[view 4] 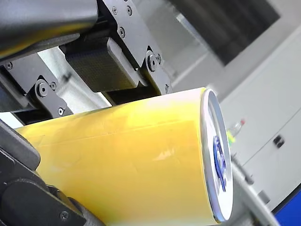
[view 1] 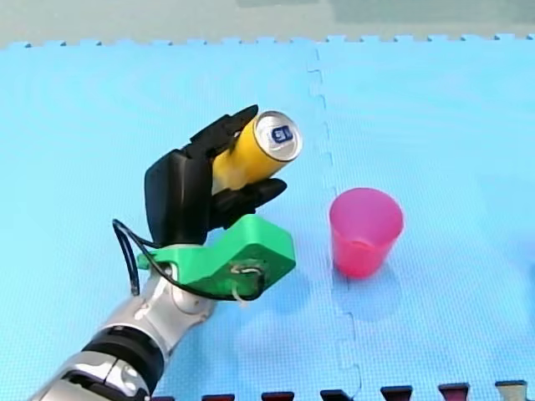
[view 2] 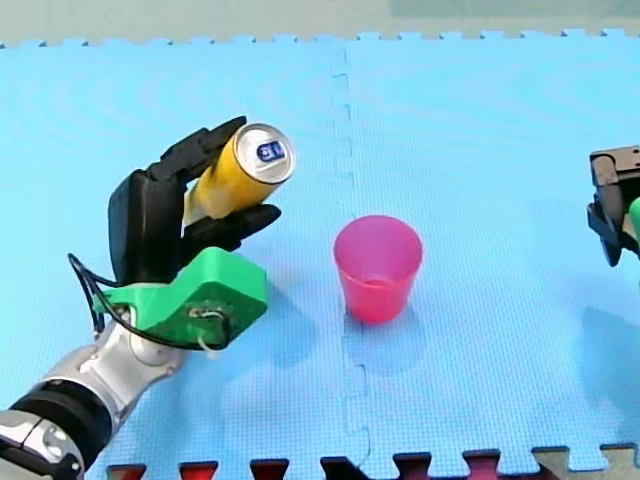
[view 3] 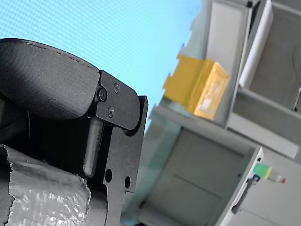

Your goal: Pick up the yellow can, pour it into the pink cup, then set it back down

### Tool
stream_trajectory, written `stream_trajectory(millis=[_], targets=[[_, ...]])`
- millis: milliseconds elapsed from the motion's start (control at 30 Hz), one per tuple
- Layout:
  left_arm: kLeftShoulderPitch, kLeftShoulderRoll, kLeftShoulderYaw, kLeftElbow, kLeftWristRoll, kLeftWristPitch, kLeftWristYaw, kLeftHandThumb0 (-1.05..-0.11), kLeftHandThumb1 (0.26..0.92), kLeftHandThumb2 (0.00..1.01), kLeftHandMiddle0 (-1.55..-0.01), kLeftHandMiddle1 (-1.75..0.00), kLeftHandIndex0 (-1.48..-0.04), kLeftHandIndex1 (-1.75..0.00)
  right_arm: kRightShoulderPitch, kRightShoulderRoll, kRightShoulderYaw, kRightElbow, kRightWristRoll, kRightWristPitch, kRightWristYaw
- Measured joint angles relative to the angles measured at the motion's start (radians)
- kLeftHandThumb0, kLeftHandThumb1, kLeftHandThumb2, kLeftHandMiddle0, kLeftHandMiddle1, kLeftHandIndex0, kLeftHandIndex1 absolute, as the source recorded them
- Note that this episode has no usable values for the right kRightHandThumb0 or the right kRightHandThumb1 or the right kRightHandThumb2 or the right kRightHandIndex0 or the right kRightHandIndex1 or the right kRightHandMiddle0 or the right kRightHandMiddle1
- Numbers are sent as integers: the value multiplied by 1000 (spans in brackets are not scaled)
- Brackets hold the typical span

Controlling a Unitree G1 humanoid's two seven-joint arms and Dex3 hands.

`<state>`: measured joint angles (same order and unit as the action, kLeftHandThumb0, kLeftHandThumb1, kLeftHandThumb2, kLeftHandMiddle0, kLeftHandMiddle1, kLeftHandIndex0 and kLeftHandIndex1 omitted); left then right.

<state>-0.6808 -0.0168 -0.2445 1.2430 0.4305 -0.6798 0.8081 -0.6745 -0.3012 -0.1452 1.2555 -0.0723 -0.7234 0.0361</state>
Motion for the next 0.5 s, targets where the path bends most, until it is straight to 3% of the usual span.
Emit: stream_trajectory(millis=[167,333,500], targets=[[23,-17,68,-28,-110,-28,-157,-432,795,3,-1314,-1,-1199,-5,0,-1,-1,1,1,2,0],[51,-54,149,-50,-230,-80,-309,-414,799,2,-1299,0,-1203,-4,0,-6,-3,4,4,3,6],[59,-70,189,-58,-261,-89,-366,-378,797,0,-1295,0,-1204,-2,0,-10,-7,6,10,-1,22]])
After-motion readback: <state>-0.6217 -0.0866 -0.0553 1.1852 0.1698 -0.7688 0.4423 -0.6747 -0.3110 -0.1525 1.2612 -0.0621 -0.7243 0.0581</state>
